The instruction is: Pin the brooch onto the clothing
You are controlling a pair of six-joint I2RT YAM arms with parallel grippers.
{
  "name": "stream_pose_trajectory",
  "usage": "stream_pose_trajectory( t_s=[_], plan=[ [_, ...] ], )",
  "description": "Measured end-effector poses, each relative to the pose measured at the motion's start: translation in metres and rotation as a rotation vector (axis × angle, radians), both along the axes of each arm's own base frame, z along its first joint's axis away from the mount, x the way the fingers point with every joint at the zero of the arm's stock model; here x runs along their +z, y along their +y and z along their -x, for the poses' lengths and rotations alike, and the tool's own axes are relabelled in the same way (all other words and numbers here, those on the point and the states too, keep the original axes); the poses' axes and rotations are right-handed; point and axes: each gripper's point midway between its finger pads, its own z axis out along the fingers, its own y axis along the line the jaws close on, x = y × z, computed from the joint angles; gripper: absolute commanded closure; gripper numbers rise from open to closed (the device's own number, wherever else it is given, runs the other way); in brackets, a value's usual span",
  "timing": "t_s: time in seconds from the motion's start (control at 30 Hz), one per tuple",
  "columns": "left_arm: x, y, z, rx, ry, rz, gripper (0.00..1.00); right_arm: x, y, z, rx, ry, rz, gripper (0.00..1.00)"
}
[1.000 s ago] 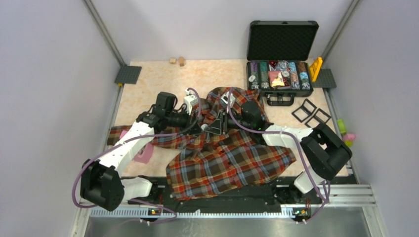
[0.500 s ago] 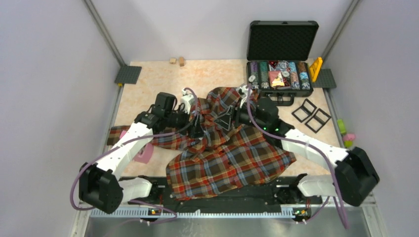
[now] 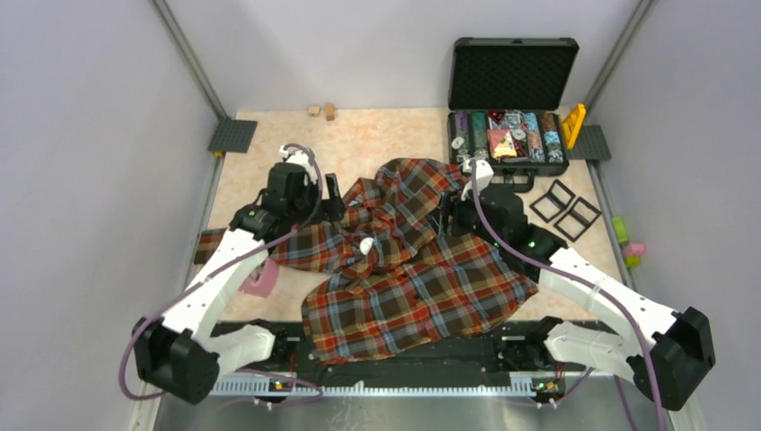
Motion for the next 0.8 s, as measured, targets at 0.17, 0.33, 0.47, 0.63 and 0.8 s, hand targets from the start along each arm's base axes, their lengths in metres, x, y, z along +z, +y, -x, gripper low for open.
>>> stream_pose_trajectory(
  t_s=[0.17,0.33,0.47,0.63,0.8],
  plan=[
    [-0.057,0.012,-0.009,0.126,0.156,-0.059,0.02,-0.017,-0.012,0.001,-0.052,0.043,0.055,0.39],
    [-0.09,0.008,-0.02,0.164,0.23,-0.065,0.02,-0.045,-0.026,0.005,-0.109,0.114,0.103,0.34],
    [-0.114,0.006,-0.029,0.184,0.273,-0.072,0.08,-0.075,-0.045,0.006,-0.196,0.205,0.173,0.33],
    [-0.144,0.002,-0.033,0.194,0.341,-0.066,0.38,-0.113,-0.083,0.01,-0.33,0.328,0.219,0.31],
    [-0.167,-0.005,-0.033,0.182,0.406,-0.037,0.85,-0.141,-0.123,0.016,-0.505,0.444,0.224,0.28]
  ],
)
